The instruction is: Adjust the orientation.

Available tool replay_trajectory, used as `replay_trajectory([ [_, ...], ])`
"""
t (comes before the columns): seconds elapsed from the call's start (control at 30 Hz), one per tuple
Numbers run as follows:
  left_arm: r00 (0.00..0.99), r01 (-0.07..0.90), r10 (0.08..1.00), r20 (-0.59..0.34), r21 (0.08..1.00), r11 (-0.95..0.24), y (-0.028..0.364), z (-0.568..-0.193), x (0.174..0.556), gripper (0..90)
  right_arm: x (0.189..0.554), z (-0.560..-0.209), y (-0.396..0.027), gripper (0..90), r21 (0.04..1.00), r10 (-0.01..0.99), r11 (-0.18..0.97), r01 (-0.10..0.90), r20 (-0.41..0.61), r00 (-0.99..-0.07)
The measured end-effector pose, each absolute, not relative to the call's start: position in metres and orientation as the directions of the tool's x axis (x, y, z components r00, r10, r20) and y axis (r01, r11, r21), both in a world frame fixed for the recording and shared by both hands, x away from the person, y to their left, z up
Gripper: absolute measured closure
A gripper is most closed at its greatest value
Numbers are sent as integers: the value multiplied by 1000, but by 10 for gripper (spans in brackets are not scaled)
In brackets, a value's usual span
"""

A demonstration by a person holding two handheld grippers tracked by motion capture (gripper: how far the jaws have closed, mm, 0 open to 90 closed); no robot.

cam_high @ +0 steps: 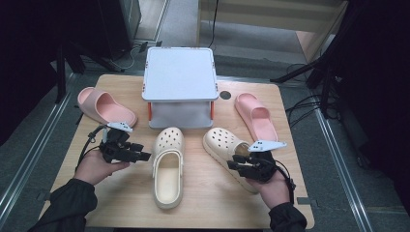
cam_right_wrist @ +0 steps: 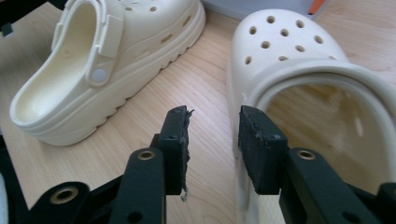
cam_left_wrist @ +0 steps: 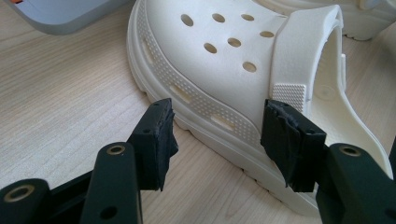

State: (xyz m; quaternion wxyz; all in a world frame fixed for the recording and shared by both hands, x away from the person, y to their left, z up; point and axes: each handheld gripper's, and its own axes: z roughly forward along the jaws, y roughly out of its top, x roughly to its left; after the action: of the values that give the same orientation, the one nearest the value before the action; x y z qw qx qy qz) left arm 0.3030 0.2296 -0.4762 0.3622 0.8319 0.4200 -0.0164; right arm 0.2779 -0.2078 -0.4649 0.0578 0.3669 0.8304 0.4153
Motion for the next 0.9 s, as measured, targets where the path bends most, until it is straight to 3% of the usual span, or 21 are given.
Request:
replay_trajectory([
  [0.37, 639, 720, 691, -338, 578, -383, 232, -478, 305, 433, 288, -477, -211, 618, 680, 684, 431, 593, 182, -706],
  [0.6, 638, 720, 694, -334, 577, -385, 234, -479, 306, 434, 299, -490, -193, 771, 631, 695, 480, 610, 150, -703],
  [0.9, 634, 722, 695, -339, 580, -377, 232, -478, 305, 435, 299, -476, -171, 782, 638, 746, 425, 642, 155, -648],
])
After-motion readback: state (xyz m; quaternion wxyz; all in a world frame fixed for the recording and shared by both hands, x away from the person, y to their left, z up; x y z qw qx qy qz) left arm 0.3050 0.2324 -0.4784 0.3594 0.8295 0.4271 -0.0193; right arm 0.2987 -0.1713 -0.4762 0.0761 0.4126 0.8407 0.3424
